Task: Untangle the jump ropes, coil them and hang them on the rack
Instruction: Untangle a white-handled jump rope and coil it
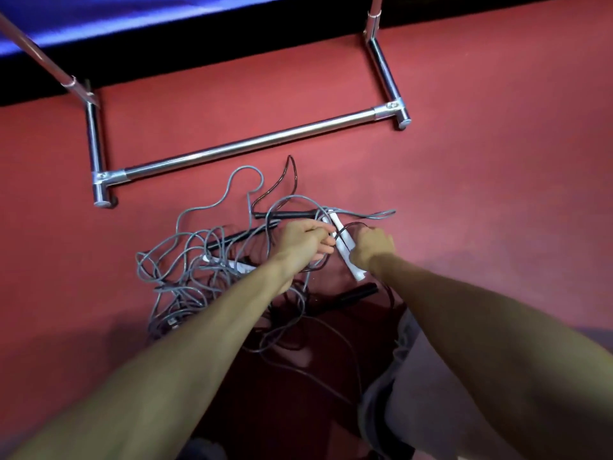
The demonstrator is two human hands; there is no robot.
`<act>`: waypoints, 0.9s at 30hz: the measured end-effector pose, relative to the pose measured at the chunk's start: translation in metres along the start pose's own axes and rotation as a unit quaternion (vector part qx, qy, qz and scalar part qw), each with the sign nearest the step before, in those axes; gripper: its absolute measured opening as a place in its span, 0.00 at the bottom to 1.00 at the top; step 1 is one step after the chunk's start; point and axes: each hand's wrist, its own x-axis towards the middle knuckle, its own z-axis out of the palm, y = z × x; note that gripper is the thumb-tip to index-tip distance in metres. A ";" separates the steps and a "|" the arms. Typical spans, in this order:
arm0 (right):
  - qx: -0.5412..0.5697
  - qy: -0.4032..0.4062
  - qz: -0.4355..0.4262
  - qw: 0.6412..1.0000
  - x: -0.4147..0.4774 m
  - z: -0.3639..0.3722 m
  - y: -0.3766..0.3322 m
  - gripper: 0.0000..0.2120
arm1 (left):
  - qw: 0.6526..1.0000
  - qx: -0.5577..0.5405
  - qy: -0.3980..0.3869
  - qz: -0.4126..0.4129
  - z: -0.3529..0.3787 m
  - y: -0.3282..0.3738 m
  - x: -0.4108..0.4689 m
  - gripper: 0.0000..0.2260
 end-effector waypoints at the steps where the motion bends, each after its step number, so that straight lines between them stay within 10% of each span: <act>1: -0.012 -0.002 -0.008 1.000 -0.001 0.002 -0.001 0.14 | 1.000 -0.002 0.002 -0.003 -0.001 -0.003 -0.001 0.11; 12: -0.122 -0.073 -0.057 0.988 -0.056 -0.116 -0.042 0.15 | 0.998 0.031 -0.009 0.053 -0.043 0.026 -0.061 0.13; 27: 0.023 0.110 -0.280 0.953 -0.250 -0.269 -0.153 0.08 | 0.917 0.236 0.118 0.300 -0.119 0.096 -0.203 0.17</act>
